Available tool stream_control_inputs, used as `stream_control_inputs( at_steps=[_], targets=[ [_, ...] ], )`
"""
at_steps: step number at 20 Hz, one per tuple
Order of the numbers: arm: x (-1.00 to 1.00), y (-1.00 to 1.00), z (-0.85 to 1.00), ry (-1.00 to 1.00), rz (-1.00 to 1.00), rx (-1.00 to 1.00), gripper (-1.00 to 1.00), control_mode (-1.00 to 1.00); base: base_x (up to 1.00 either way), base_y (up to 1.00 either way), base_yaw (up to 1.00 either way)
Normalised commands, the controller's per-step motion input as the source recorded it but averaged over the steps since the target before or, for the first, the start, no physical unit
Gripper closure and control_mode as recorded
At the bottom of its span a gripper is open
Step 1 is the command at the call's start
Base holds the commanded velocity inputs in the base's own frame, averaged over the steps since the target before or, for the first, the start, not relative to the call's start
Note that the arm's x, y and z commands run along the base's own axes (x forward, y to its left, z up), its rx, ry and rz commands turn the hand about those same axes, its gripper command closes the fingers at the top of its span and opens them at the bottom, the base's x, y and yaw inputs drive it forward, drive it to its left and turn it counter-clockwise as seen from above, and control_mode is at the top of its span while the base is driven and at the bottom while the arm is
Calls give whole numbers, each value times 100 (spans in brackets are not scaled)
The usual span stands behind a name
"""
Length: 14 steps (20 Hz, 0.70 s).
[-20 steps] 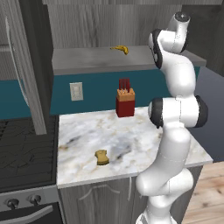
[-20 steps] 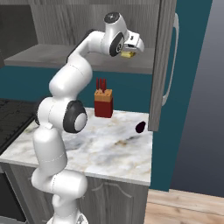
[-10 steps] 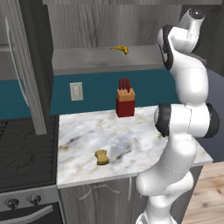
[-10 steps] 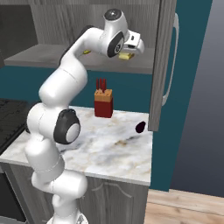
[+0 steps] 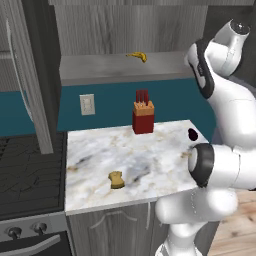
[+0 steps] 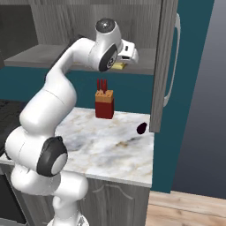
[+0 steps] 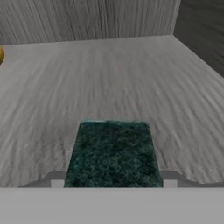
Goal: Pick the sponge and sponge from the cabinet and place them on the counter.
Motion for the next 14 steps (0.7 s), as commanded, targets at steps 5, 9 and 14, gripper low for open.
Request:
stream_control_inputs(
  at_steps=[5,9,14],
  targets=[
    [-76,20,-1,0,3,0,100,-100,0,0,0],
    [-87,11,0,-1,3,0,100,-100,0,0,0],
    [-85,13,-2,0,2,0,100,-100,0,0,0]
  ],
)
